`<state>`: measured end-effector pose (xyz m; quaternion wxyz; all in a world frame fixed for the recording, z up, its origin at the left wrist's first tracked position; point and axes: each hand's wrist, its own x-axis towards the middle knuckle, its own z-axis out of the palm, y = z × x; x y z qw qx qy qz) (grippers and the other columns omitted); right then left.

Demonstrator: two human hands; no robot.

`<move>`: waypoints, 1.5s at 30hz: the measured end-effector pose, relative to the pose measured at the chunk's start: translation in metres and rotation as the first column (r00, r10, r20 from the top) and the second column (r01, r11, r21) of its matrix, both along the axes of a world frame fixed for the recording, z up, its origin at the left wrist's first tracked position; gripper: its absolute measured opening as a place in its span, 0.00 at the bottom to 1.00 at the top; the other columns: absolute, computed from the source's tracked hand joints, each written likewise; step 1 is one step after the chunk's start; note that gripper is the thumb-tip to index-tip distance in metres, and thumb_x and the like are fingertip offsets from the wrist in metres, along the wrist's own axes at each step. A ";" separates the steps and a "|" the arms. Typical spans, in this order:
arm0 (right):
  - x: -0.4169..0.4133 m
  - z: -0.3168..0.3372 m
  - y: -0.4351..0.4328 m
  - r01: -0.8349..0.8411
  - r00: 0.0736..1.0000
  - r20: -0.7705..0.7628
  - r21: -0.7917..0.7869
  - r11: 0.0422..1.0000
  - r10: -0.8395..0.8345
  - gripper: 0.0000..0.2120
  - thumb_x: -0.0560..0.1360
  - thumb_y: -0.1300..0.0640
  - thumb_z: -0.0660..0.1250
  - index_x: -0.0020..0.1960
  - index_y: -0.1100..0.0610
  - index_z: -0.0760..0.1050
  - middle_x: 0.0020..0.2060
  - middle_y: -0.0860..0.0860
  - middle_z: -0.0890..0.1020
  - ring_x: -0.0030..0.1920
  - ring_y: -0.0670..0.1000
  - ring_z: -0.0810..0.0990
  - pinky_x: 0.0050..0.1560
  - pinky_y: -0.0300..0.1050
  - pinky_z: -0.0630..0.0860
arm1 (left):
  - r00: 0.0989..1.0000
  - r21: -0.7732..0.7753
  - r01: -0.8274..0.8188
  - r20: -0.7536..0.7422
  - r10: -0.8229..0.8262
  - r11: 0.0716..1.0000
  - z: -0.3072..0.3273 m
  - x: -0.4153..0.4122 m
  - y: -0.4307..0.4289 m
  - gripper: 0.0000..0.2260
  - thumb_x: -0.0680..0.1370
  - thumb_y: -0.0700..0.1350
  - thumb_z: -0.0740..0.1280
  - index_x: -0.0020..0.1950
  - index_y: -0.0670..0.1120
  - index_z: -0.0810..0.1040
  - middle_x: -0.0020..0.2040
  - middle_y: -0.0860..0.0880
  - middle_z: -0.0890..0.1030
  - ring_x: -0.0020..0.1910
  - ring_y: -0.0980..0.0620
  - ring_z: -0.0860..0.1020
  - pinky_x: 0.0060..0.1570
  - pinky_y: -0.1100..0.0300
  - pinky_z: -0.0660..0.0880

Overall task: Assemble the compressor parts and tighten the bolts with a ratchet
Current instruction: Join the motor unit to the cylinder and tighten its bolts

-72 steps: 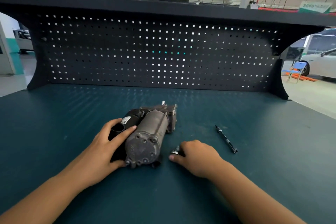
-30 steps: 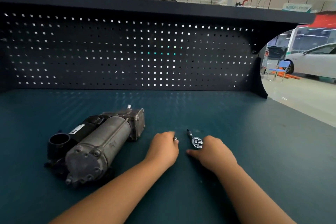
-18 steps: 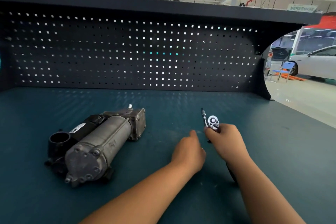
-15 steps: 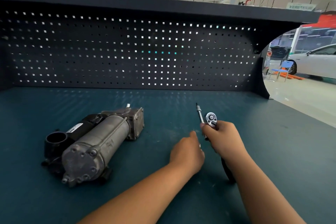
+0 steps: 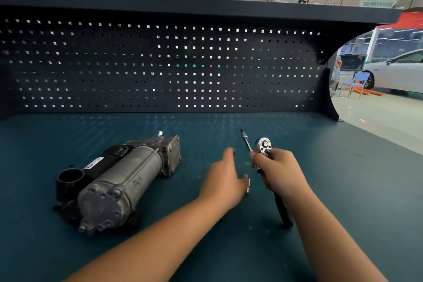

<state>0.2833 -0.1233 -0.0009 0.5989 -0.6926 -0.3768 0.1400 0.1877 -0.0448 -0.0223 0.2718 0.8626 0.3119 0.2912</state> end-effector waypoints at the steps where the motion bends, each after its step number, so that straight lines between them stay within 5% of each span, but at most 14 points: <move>1: -0.001 0.001 -0.002 -0.041 0.998 -0.040 0.000 0.999 0.041 0.13 0.75 0.58 0.65 0.34 0.59 0.68 0.18 0.43 0.65 0.20 0.45 0.60 0.25 0.38 0.58 | 0.998 0.090 -0.009 0.055 0.004 0.996 0.004 -0.008 0.005 0.26 0.75 0.46 0.67 0.70 0.52 0.61 0.49 0.50 0.73 0.50 0.49 0.74 0.49 0.57 0.72; 3: -0.004 0.005 -0.005 -0.186 0.970 -0.155 0.011 0.983 0.185 0.12 0.76 0.58 0.63 0.34 0.59 0.67 0.20 0.45 0.63 0.21 0.46 0.57 0.22 0.36 0.55 | 0.996 0.342 -0.029 0.087 -0.001 0.939 0.010 -0.025 0.015 0.28 0.75 0.48 0.67 0.73 0.57 0.60 0.59 0.51 0.66 0.60 0.51 0.66 0.58 0.58 0.67; 6: -0.012 0.009 -0.011 -0.435 0.856 -0.294 0.034 0.900 0.425 0.12 0.76 0.59 0.63 0.35 0.59 0.67 0.21 0.46 0.60 0.20 0.45 0.54 0.20 0.33 0.54 | 0.999 0.553 0.048 -0.006 -0.054 0.832 0.022 -0.049 0.024 0.19 0.75 0.52 0.67 0.66 0.57 0.72 0.70 0.54 0.64 0.71 0.51 0.55 0.67 0.53 0.56; 9: -0.018 0.012 -0.014 -0.590 0.741 -0.369 0.042 0.806 0.562 0.12 0.71 0.53 0.65 0.35 0.59 0.67 0.20 0.46 0.58 0.19 0.43 0.54 0.20 0.32 0.53 | 0.990 0.605 0.122 -0.023 -0.136 0.787 0.029 -0.067 0.023 0.10 0.74 0.51 0.66 0.50 0.49 0.82 0.52 0.54 0.81 0.59 0.47 0.75 0.57 0.52 0.65; 12: -0.019 0.011 -0.012 -0.629 0.610 -0.503 0.163 0.760 0.612 0.20 0.69 0.39 0.61 0.34 0.56 0.67 0.21 0.46 0.57 0.19 0.43 0.53 0.20 0.33 0.53 | 0.989 0.610 0.091 0.039 -0.144 0.787 0.023 -0.080 0.017 0.07 0.72 0.47 0.66 0.43 0.45 0.82 0.36 0.52 0.82 0.37 0.48 0.79 0.40 0.56 0.72; 16: -0.016 0.011 -0.010 -0.591 0.416 -0.626 0.365 0.720 0.659 0.22 0.74 0.40 0.53 0.29 0.55 0.67 0.19 0.46 0.58 0.19 0.44 0.51 0.17 0.33 0.55 | 0.980 0.445 -0.022 0.185 -0.067 0.895 0.014 -0.083 0.017 0.05 0.74 0.46 0.69 0.45 0.46 0.82 0.35 0.54 0.80 0.37 0.52 0.76 0.37 0.70 0.64; 21: -0.023 0.010 -0.012 -0.655 0.282 -0.618 0.434 0.618 0.734 0.22 0.75 0.42 0.50 0.30 0.55 0.67 0.21 0.46 0.56 0.18 0.45 0.53 0.18 0.32 0.59 | 0.981 0.406 -0.057 0.193 -0.025 0.912 0.010 -0.083 0.017 0.04 0.75 0.48 0.68 0.44 0.48 0.80 0.33 0.55 0.78 0.36 0.52 0.75 0.36 0.62 0.64; 35: -0.025 0.008 -0.013 -0.627 0.405 -0.594 0.373 0.684 0.695 0.22 0.74 0.42 0.53 0.28 0.55 0.69 0.21 0.46 0.55 0.18 0.44 0.51 0.16 0.32 0.57 | 0.975 0.406 -0.104 0.223 0.012 0.908 0.011 -0.087 0.016 0.04 0.74 0.46 0.69 0.43 0.46 0.81 0.31 0.59 0.70 0.37 0.52 0.71 0.36 0.64 0.59; 45: -0.023 0.005 -0.010 -0.651 0.447 -0.630 0.258 0.714 0.635 0.23 0.75 0.41 0.53 0.29 0.54 0.68 0.19 0.45 0.59 0.16 0.41 0.56 0.17 0.32 0.56 | 0.971 0.416 -0.123 0.237 0.023 0.901 0.007 -0.091 0.023 0.05 0.73 0.46 0.71 0.44 0.46 0.82 0.35 0.54 0.81 0.38 0.54 0.72 0.37 0.69 0.63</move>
